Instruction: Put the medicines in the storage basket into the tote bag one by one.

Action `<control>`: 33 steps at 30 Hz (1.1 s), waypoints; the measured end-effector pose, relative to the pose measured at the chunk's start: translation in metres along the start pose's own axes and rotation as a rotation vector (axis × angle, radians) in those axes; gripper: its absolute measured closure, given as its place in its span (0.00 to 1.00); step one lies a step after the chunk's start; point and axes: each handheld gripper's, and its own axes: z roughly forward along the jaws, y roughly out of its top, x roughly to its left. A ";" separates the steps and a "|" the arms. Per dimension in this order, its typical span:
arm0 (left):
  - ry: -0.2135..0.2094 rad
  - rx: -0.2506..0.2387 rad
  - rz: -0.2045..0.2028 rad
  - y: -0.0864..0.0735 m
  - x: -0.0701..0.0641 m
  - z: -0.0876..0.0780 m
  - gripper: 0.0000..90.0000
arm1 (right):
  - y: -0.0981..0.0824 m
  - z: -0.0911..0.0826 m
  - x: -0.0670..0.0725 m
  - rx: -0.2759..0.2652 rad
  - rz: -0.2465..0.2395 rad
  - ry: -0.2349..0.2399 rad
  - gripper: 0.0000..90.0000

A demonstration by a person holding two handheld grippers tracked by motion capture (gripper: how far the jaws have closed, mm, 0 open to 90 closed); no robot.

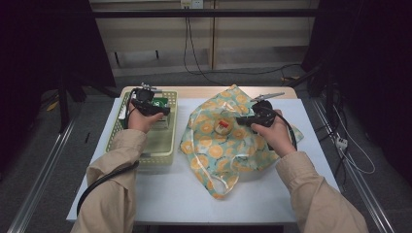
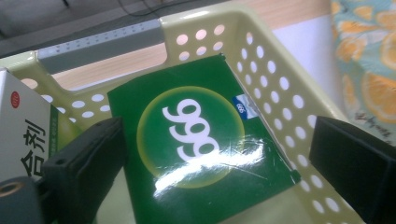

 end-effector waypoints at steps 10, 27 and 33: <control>0.012 0.016 -0.068 -0.007 0.007 0.008 0.04 | 0.000 0.001 0.000 0.001 0.001 0.004 1.00; -0.017 0.085 -0.115 -0.011 0.006 0.003 0.18 | -0.001 0.001 0.000 0.003 0.002 -0.002 1.00; -0.053 0.079 -0.135 -0.009 0.013 -0.012 0.18 | -0.001 0.001 0.002 0.002 0.003 -0.001 1.00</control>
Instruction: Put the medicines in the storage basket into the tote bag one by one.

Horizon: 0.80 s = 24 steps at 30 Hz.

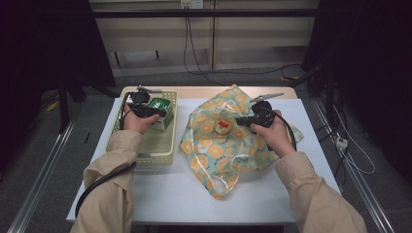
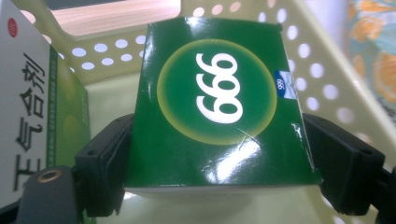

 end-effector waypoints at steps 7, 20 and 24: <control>-0.040 -0.006 0.045 0.010 0.001 -0.028 0.18 | 0.000 0.000 -0.001 -0.003 0.001 -0.001 1.00; -0.083 -0.038 0.137 0.021 -0.006 -0.065 0.19 | 0.001 0.000 0.001 -0.003 0.002 -0.007 1.00; -0.113 -0.051 0.148 0.023 -0.009 -0.073 0.19 | 0.000 0.001 0.000 0.000 0.001 -0.009 1.00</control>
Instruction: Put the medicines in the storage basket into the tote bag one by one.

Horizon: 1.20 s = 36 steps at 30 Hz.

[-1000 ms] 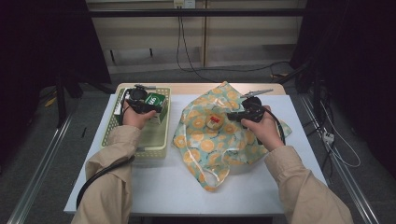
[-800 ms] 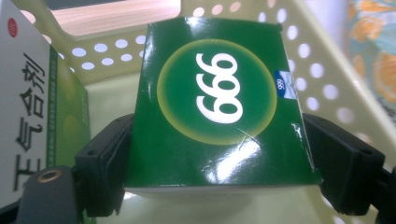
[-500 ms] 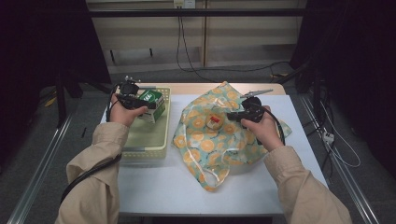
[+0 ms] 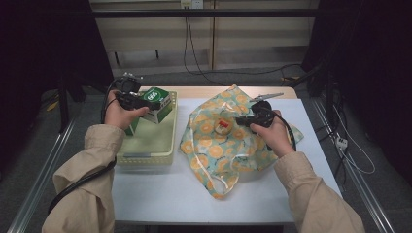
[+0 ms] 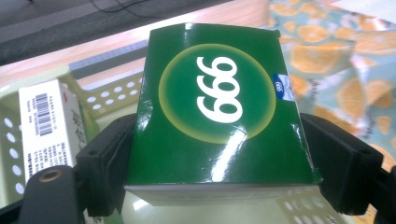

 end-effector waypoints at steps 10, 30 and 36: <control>-0.099 -0.023 0.077 0.009 -0.025 -0.017 0.19 | 0.000 0.001 -0.001 -0.001 0.001 0.000 1.00; -0.313 -0.032 0.258 0.006 -0.117 -0.004 0.19 | 0.001 -0.004 -0.004 -0.015 0.007 -0.002 1.00; -0.348 -0.004 0.295 -0.003 -0.139 0.011 0.19 | 0.002 -0.007 -0.004 -0.019 0.007 -0.002 1.00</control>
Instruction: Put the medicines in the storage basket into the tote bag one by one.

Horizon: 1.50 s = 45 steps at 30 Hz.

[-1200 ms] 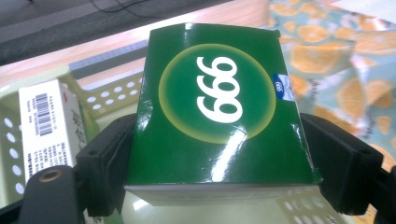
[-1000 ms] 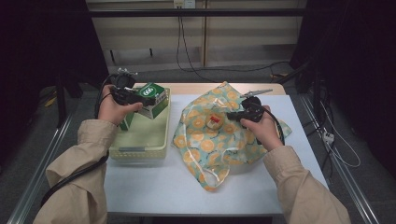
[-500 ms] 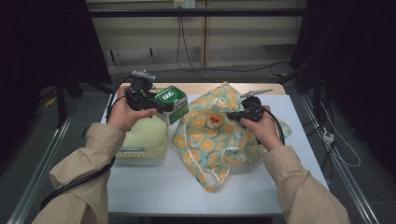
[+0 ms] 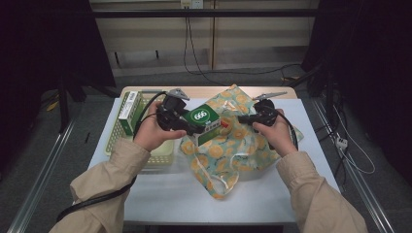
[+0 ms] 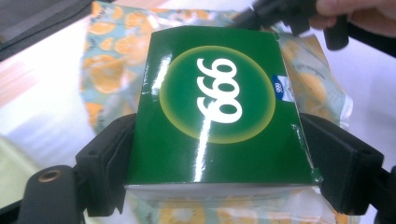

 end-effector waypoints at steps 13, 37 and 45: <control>-0.028 0.041 0.009 -0.010 -0.015 0.042 0.19 | 0.002 -0.007 -0.001 -0.007 0.002 -0.001 1.00; -0.018 0.057 -0.010 -0.012 -0.013 0.110 0.18 | 0.005 -0.012 0.003 -0.013 -0.010 0.000 1.00; -0.004 0.039 -0.027 -0.009 -0.009 0.122 0.18 | 0.004 -0.012 0.002 -0.013 -0.008 0.001 1.00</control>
